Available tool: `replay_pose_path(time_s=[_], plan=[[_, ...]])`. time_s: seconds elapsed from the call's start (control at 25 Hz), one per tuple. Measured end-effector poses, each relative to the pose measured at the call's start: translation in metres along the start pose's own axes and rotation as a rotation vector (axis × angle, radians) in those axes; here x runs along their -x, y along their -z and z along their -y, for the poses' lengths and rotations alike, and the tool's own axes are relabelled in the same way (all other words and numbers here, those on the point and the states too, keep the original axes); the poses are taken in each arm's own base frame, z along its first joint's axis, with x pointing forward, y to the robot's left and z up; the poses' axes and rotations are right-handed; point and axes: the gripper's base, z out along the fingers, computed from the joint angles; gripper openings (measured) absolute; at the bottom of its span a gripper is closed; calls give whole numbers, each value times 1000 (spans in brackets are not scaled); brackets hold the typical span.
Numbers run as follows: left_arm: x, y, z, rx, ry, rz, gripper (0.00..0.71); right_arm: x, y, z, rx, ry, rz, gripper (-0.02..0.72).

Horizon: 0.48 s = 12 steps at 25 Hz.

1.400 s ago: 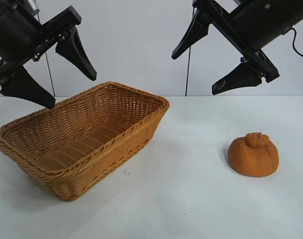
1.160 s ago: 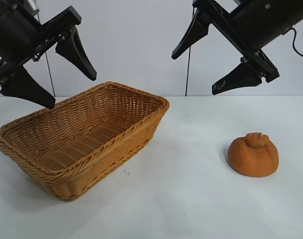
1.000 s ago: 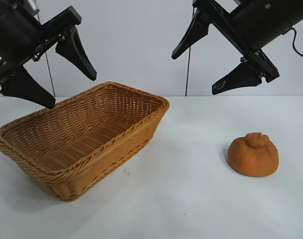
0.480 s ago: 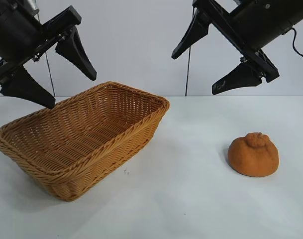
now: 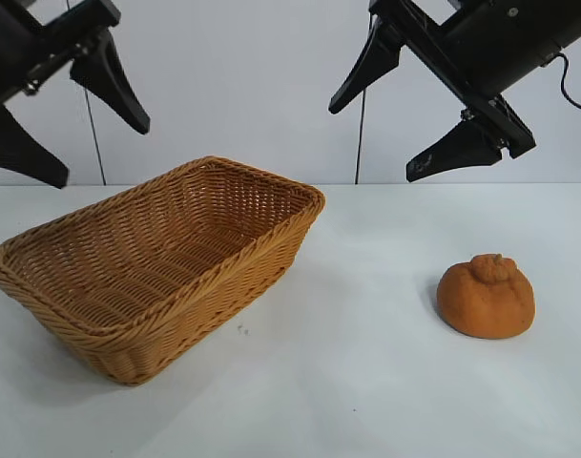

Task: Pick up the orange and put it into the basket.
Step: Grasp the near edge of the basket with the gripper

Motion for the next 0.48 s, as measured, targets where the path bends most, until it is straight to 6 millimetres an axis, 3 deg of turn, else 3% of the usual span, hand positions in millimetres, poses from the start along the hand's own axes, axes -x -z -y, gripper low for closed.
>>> replay_pose_path(time_s=[0.2,0.48], plan=[[-12,19,5,152,112,26,581,0,0,0,0,0,0,631],[-35,-2,-3,259,347,20,581,0,0,0,1,0,-4,631]])
